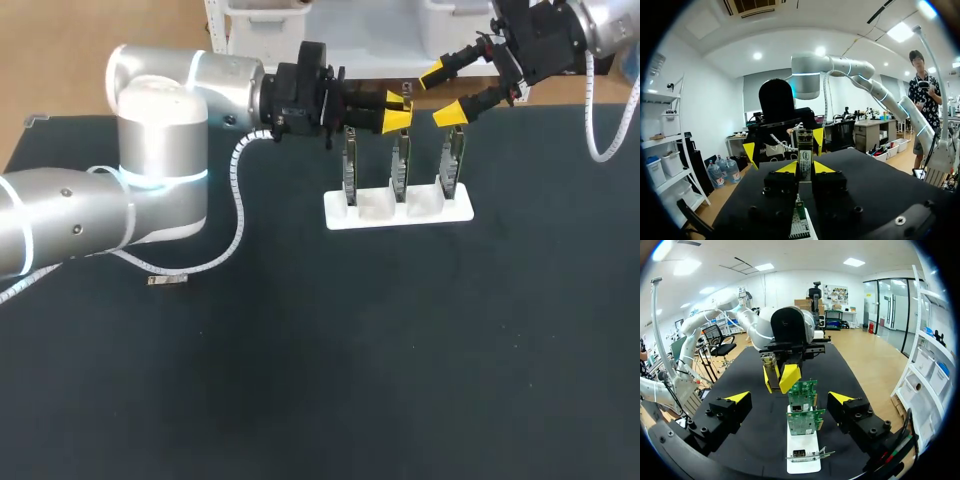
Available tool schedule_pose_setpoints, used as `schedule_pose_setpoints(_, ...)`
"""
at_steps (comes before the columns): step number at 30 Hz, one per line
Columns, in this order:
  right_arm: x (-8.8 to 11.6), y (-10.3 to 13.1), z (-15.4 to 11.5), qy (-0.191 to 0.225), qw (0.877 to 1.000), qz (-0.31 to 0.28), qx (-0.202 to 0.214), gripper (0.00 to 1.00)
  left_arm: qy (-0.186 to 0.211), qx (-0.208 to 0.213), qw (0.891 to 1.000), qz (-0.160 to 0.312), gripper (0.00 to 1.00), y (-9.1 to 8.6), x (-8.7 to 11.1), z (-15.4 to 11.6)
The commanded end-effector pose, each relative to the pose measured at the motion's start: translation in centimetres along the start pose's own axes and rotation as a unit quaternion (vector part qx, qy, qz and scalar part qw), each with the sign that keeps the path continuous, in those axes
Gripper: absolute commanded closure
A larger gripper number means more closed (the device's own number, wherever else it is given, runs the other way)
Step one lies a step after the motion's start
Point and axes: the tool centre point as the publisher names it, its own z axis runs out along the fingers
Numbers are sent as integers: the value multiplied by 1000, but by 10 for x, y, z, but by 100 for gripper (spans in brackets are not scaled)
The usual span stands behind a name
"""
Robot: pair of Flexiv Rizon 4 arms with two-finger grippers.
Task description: Pick up the optical module with the left hand, and insert it into the network port with the right hand.
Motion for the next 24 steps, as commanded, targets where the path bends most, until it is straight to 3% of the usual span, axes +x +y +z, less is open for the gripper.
schedule_pose_setpoints(1, 0, 2, 0, 0, 1000, 0, 2, 0, 3, -10, 1000, 1, 100, -5, -4, -1)
schedule_pose_setpoints(24, 0, 2, 0, 0, 1000, 0, 2, 0, 2, -14, 999, -32, 100, 14, -1, 2)
